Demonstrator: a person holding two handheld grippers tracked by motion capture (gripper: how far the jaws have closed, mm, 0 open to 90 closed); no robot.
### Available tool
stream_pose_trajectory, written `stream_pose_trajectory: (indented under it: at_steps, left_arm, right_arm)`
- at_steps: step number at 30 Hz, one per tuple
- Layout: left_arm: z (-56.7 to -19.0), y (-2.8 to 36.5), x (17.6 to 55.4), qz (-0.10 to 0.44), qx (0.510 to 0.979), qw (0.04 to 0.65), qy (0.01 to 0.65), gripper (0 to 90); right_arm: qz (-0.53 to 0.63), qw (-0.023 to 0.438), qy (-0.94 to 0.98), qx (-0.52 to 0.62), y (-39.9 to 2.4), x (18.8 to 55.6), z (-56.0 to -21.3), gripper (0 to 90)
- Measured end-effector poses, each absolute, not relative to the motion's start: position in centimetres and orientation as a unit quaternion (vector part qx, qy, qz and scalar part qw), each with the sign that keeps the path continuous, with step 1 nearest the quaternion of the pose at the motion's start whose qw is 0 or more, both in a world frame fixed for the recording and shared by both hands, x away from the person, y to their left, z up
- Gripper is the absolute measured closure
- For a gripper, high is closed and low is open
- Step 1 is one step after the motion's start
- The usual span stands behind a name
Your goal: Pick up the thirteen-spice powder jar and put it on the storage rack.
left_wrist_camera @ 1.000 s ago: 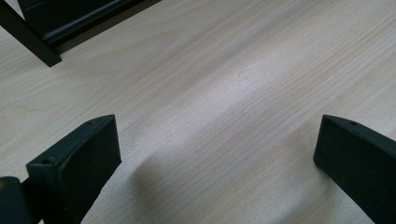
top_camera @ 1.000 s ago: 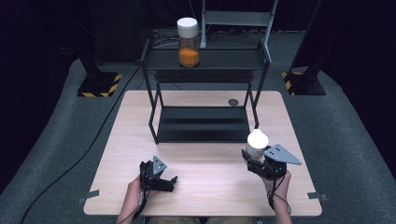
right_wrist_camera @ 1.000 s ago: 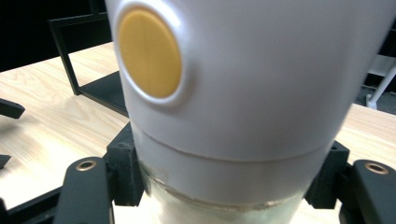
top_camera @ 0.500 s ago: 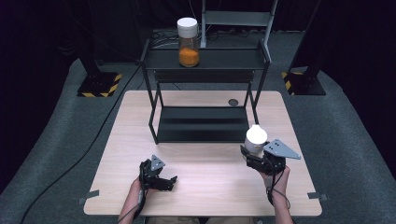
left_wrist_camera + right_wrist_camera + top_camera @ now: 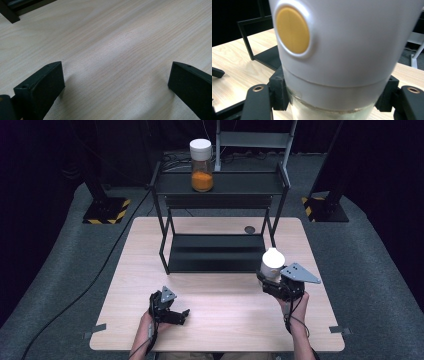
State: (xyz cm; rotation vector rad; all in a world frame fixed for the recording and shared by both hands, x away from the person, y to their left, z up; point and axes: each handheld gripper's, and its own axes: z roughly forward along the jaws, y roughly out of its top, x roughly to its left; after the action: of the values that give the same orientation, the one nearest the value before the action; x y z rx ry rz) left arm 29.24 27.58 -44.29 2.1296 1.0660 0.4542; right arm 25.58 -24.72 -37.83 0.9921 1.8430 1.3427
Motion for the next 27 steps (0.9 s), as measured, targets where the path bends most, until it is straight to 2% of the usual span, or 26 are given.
stream_pose_trajectory:
  at_steps: [27]
  left_arm:
    - [-44.3,27.6,29.3,0.174,0.823,0.351,0.411,0.1]
  right_arm:
    - [0.515,0.331,0.695,0.377,-24.1,28.1,-35.3,30.2]
